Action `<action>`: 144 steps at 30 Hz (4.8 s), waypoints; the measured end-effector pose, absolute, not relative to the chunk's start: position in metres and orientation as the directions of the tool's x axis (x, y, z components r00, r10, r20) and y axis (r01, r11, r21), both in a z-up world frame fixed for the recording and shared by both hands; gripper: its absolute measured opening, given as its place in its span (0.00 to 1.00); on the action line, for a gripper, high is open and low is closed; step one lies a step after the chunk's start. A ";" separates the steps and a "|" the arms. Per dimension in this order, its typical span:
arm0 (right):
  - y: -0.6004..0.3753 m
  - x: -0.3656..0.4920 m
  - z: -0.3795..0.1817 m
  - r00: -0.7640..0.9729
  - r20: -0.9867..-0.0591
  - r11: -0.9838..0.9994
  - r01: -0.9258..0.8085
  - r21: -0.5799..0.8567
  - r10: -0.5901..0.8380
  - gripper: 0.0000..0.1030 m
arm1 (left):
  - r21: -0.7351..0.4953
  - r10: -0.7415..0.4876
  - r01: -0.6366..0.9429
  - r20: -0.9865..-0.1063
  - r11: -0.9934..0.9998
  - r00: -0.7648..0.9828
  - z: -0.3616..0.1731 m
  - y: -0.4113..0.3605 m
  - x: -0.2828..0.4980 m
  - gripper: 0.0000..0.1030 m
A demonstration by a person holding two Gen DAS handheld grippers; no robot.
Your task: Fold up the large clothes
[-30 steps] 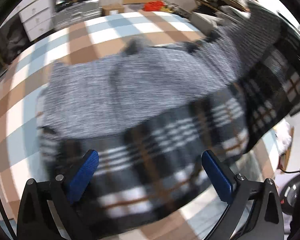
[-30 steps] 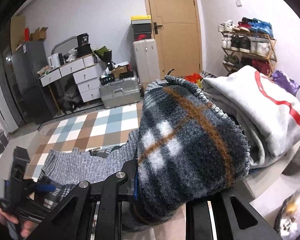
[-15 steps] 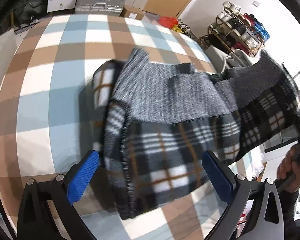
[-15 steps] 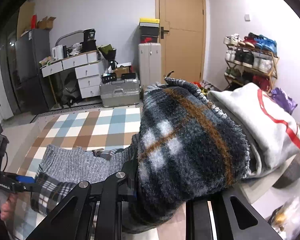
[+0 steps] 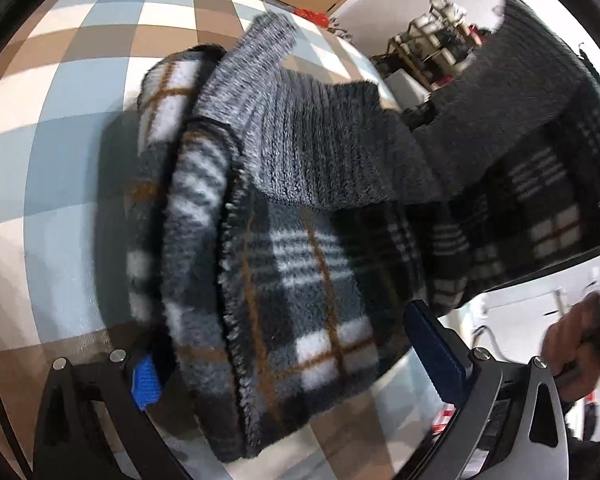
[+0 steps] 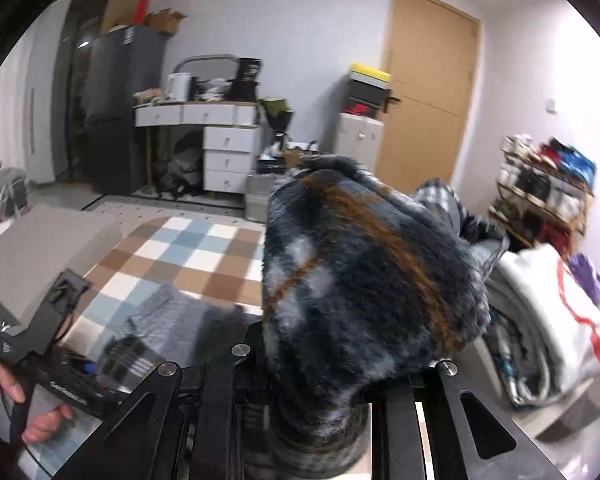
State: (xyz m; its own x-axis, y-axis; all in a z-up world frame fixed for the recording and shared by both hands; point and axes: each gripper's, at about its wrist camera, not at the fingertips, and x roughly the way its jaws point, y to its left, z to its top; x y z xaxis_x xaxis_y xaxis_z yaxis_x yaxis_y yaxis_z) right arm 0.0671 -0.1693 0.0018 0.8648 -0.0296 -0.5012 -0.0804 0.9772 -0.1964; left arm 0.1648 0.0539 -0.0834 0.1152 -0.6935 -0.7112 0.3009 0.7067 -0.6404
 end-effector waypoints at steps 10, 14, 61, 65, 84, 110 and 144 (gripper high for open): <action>-0.078 0.064 -0.048 0.858 -0.512 0.886 -0.204 -0.416 -0.043 0.20 | -0.717 -0.777 0.307 -0.610 0.625 0.158 -0.061 0.113 0.151 0.97; -0.041 0.057 -0.087 0.843 -0.533 0.784 -0.283 -0.553 -0.071 0.21 | -0.731 -0.789 0.298 -0.586 0.614 0.185 -0.056 0.121 0.163 0.97; -0.112 0.041 -0.064 0.313 -0.850 0.686 -0.723 0.077 0.425 1.00 | -0.620 -0.688 0.493 -0.723 0.610 -0.059 0.012 0.031 0.259 0.97; -0.151 0.054 -0.049 0.225 -0.807 0.683 -0.678 0.273 0.546 1.00 | -0.671 -0.733 0.453 -0.678 0.587 -0.054 0.011 0.042 0.259 0.97; -0.238 0.149 -0.083 0.068 -0.443 0.448 -0.143 0.882 0.894 1.00 | -0.690 -0.902 0.634 -0.431 0.350 0.030 0.105 0.064 0.168 0.97; -0.166 0.222 -0.008 0.183 -0.857 0.843 -0.362 0.398 0.482 0.82 | -0.697 -0.790 0.380 -0.580 0.608 0.198 -0.046 0.081 0.164 0.97; -0.109 0.272 -0.044 0.144 -0.942 0.866 -0.454 0.211 0.305 0.26 | -0.594 -0.709 0.412 -0.665 0.692 0.233 -0.043 0.068 0.160 0.97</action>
State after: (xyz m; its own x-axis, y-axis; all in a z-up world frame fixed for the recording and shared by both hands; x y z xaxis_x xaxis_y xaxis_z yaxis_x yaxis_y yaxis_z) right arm 0.2720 -0.1091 -0.0437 0.1441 0.3046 -0.9415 -0.4538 0.8659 0.2107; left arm 0.1599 0.0679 -0.0431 0.2331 -0.7095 -0.6651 0.4116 0.6916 -0.5935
